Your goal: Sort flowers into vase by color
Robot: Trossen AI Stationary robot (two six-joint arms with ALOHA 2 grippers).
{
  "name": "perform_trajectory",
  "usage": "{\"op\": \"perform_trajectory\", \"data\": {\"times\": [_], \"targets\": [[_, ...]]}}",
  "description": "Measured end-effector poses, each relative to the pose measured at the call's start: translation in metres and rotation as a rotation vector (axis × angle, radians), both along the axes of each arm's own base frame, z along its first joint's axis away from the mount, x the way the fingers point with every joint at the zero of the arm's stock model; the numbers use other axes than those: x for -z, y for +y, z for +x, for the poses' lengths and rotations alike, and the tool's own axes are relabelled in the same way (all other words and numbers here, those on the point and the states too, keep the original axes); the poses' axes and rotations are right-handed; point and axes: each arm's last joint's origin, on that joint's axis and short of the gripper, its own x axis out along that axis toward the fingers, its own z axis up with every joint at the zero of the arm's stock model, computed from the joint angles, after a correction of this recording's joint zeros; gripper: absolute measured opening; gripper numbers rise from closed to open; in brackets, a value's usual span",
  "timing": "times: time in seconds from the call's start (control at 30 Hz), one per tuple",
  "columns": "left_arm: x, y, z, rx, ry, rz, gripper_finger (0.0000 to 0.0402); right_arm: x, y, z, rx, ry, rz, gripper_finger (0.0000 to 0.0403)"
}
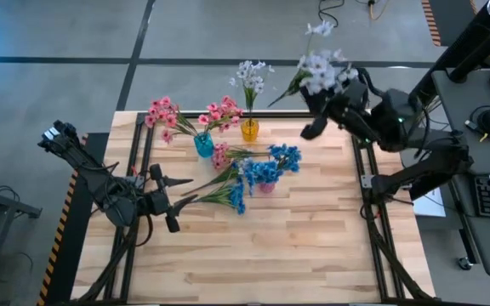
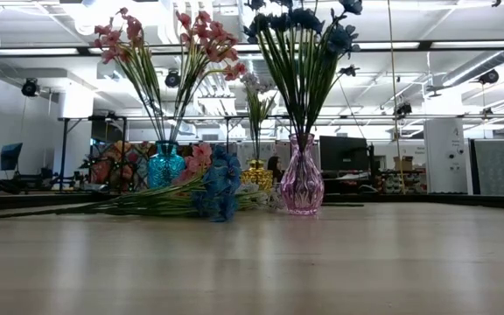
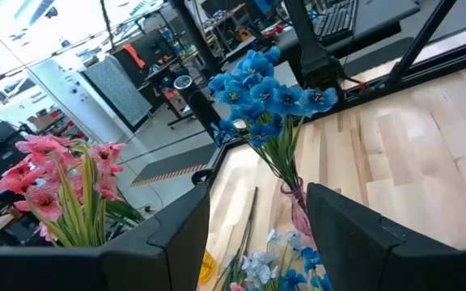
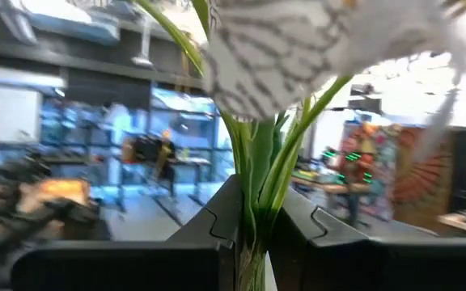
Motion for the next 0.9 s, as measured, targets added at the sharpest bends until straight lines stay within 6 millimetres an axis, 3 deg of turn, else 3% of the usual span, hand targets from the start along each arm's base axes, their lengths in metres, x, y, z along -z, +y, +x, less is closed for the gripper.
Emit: {"op": "perform_trajectory", "data": {"times": [0.17, 0.47, 0.67, 0.9], "targets": [[0.001, 0.000, 0.000, 0.000, 0.005, 0.004, 0.0189, 0.008, -0.028, 0.000, 0.074, 0.096, -0.001, 0.0033], [0.001, 0.000, 0.000, -0.002, 0.012, 0.012, 0.0189, 0.024, -0.096, -0.015, -0.003, 0.195, 0.039, 0.0033], [0.002, 0.000, 0.000, -0.003, 0.013, 0.012, 0.0189, 0.052, -0.134, -0.026, -0.085, 0.247, 0.078, 0.0033], [-0.003, 0.000, 0.000, 0.003, 0.022, 0.049, 0.0189, 0.097, -0.147, -0.018, -0.180, 0.251, 0.098, 0.0033]]}}
